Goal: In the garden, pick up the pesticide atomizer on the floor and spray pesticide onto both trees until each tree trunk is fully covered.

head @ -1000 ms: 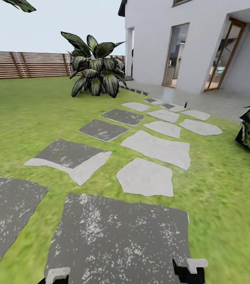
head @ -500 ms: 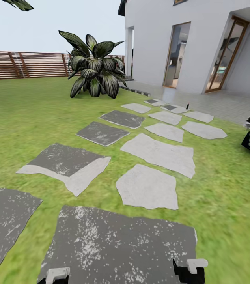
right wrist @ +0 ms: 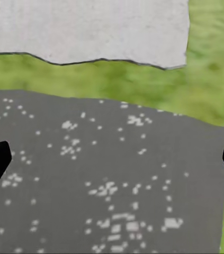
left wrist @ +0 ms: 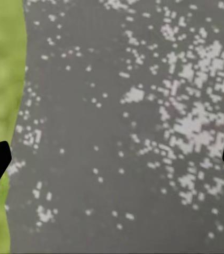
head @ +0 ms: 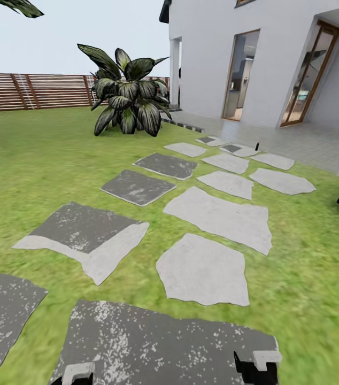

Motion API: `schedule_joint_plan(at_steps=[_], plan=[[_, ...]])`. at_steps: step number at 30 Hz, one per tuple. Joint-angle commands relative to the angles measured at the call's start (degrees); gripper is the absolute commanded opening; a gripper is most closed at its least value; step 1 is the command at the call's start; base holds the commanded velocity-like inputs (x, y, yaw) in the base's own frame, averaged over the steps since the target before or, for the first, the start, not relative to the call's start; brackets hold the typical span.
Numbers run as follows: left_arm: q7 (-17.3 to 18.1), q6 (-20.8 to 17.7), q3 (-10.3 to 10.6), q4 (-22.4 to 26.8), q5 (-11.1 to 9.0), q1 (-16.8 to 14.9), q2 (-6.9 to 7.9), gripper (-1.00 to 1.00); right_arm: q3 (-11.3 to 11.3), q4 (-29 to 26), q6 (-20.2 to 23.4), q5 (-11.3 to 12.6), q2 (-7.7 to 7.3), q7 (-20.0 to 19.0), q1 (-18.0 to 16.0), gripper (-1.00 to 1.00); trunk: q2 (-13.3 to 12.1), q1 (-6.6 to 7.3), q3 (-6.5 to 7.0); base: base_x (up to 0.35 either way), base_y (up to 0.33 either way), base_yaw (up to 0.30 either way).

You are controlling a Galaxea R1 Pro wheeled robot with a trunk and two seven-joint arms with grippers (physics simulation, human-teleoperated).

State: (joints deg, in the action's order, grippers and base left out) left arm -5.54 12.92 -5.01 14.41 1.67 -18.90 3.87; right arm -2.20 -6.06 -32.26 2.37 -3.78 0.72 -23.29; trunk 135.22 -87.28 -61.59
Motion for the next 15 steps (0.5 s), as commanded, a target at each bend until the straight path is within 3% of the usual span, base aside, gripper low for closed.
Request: schedule_joint_plan(at_steps=[1, 15], plan=[[0.0, 0.0, 0.0, 0.0, 0.0, 0.0, 0.00, 1.00, 0.0, 0.0, 0.0, 0.0, 0.00, 0.0, 0.0, 1.00, 0.0, 0.00, 0.00, 0.340, 0.000, 0.000], [0.0, 0.0, 0.0, 0.0, 0.0, 0.0, 0.00, 1.00, 0.0, 0.0, -0.1, 0.0, 0.00, 0.1, 0.0, 1.00, 0.0, 0.00, 0.00, 0.340, 0.000, -0.013]])
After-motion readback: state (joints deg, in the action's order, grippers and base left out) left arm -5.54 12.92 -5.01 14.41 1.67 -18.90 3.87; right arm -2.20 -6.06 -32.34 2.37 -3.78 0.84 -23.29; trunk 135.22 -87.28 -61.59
